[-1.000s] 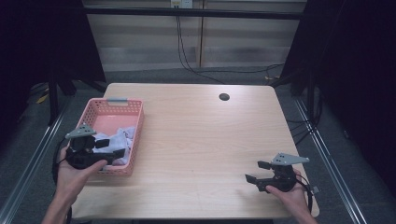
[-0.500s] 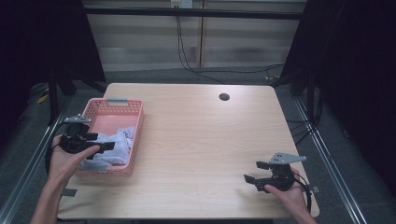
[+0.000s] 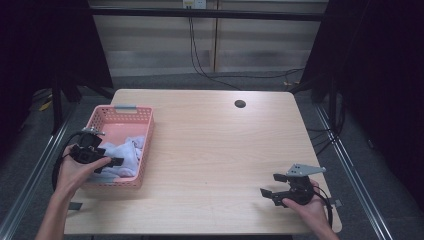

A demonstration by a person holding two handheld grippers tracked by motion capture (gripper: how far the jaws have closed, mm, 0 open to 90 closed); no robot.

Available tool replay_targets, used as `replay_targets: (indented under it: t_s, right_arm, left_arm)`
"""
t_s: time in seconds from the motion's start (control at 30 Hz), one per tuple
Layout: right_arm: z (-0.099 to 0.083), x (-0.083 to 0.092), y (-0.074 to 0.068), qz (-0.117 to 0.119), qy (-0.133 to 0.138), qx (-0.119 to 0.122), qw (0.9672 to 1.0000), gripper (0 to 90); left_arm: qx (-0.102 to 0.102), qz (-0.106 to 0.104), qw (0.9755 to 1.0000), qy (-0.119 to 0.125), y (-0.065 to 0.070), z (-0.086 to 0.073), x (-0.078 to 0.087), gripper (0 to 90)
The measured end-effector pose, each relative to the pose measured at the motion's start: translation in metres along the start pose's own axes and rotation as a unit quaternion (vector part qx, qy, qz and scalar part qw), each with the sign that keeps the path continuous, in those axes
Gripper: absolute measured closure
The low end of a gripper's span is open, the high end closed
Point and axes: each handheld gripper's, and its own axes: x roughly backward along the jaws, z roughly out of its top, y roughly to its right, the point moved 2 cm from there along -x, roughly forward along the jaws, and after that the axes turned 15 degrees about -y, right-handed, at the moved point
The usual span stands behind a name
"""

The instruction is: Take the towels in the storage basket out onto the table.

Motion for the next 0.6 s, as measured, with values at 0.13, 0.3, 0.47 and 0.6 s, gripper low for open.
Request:
replay_targets:
  t_s: [0.13, 0.3, 0.47, 0.6]
  right_arm:
    - [0.0, -0.001, 0.0, 0.0, -0.003, 0.003, 1.0, 19.0]
    - [0.0, -0.001, -0.001, 0.001, -0.006, 0.004, 1.0, 18.9]
    - [0.0, -0.002, -0.002, 0.007, -0.01, 0.007, 0.9999, 21.3]
    - [0.001, -0.004, -0.003, 0.01, -0.016, 0.011, 0.9998, 21.4]
  left_arm:
    - [-0.015, 0.015, 0.9992, -0.035, 0.003, 0.004, -0.007, 10.7]
    - [-0.017, 0.034, 0.9961, -0.08, 0.006, 0.012, -0.02, 0.0]
    - [-0.008, 0.027, 0.9953, -0.093, 0.003, 0.017, -0.025, 0.0]
    - [-0.014, 0.033, 0.9919, -0.122, 0.002, 0.022, -0.03, 0.0]
